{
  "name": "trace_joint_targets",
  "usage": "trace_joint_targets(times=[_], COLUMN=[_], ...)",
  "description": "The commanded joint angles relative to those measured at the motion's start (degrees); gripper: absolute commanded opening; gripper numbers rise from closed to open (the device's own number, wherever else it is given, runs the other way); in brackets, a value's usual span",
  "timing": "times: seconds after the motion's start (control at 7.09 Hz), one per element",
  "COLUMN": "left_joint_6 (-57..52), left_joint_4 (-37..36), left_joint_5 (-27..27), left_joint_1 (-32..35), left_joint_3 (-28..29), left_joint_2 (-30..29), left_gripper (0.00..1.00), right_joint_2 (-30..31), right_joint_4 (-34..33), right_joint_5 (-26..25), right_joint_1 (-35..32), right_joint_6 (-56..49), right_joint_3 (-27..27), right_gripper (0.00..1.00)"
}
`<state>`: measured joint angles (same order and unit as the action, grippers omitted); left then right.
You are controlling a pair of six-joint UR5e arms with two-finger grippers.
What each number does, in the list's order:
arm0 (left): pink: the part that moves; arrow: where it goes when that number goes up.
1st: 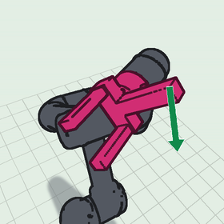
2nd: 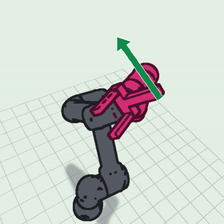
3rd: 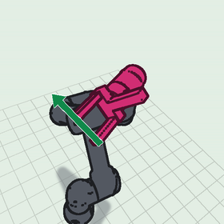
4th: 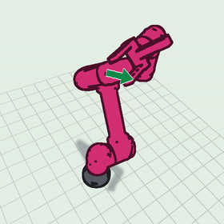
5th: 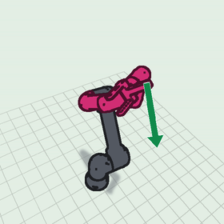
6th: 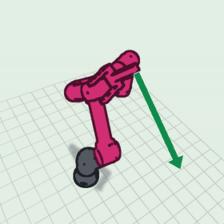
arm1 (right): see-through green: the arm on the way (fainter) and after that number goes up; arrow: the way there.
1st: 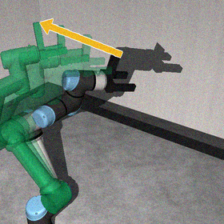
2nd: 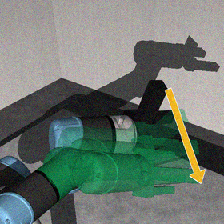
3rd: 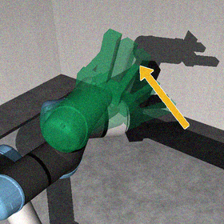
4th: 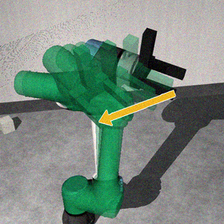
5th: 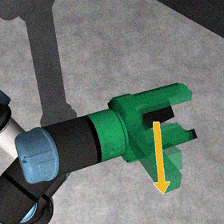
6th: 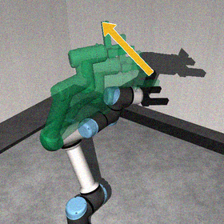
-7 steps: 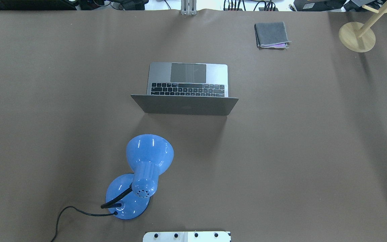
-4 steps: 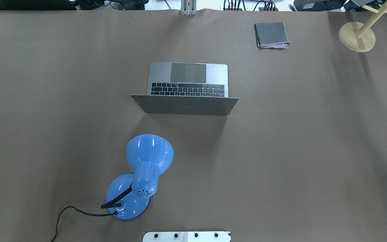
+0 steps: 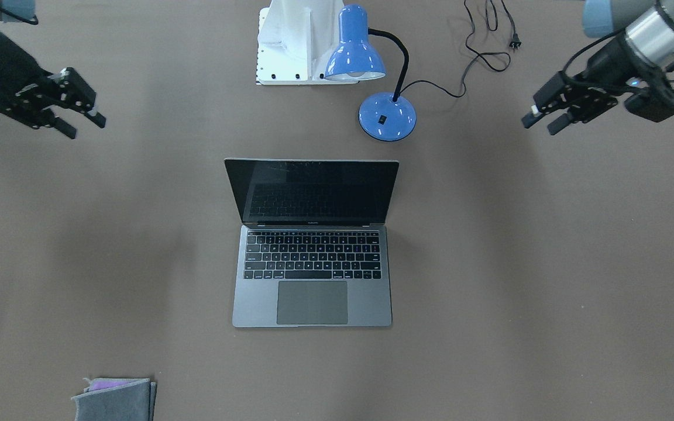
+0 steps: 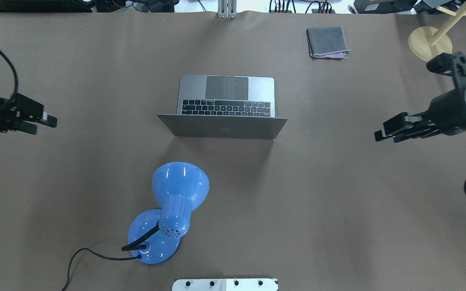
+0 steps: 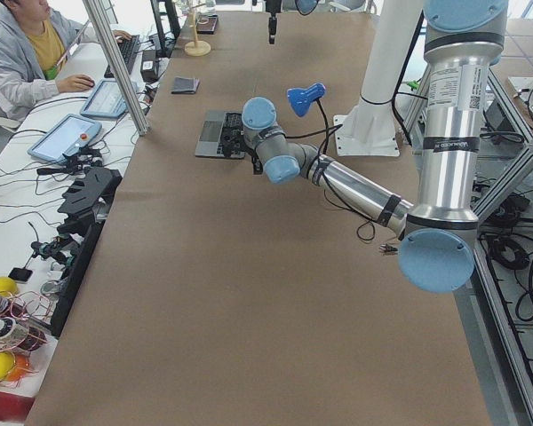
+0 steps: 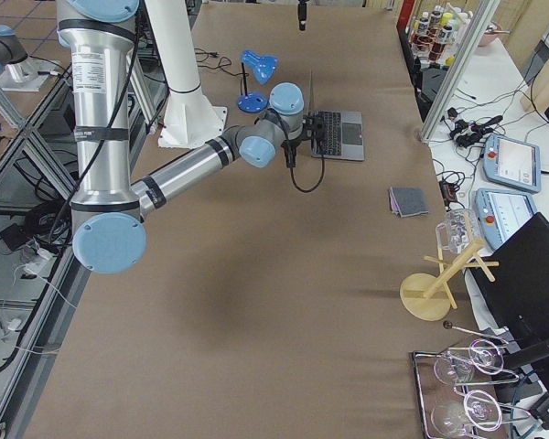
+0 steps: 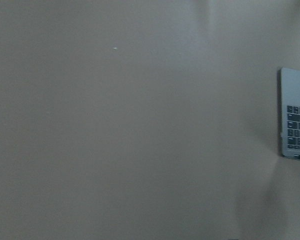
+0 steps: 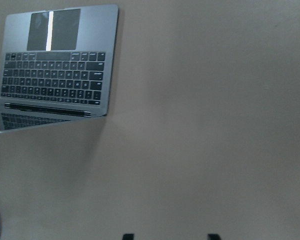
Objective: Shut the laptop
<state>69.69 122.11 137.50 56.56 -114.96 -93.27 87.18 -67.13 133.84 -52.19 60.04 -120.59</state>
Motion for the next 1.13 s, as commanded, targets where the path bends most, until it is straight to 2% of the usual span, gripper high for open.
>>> trace_joint_targets(times=[0.0, 0.14, 0.28, 0.42, 0.56, 0.99], left_joint_6=[6.4, 10.2, 11.0, 10.9, 10.9, 10.7], left_joint_4=[-0.1, -2.1, -9.5, -13.4, -13.5, -13.4], left_joint_5=[-7.0, -9.0, -13.3, -17.1, -18.7, -22.6], left_joint_1=[-9.4, -12.9, -16.6, -19.4, -20.2, -20.6], left_joint_3=[0.1, 0.4, 0.7, 1.5, 2.4, 6.2], left_joint_2=[-5.0, -9.3, -15.5, -19.2, -20.0, -24.7], left_gripper=[0.00, 0.00, 0.00, 0.00, 0.00, 0.00], right_joint_2=[-5.2, -7.2, -9.5, -13.0, -15.2, -17.3], right_joint_4=[0.0, -0.4, -0.5, -0.5, -0.5, -0.5], right_joint_5=[-8.1, -10.1, -11.6, -13.2, -13.5, -18.6], right_joint_1=[10.9, 13.6, 14.8, 15.4, 15.4, 15.5], right_joint_6=[8.9, 10.5, 11.8, 12.4, 12.6, 12.6], right_joint_3=[-0.2, 0.4, 1.8, 4.5, 6.7, 7.9], right_gripper=[0.00, 0.00, 0.00, 0.00, 0.00, 0.00])
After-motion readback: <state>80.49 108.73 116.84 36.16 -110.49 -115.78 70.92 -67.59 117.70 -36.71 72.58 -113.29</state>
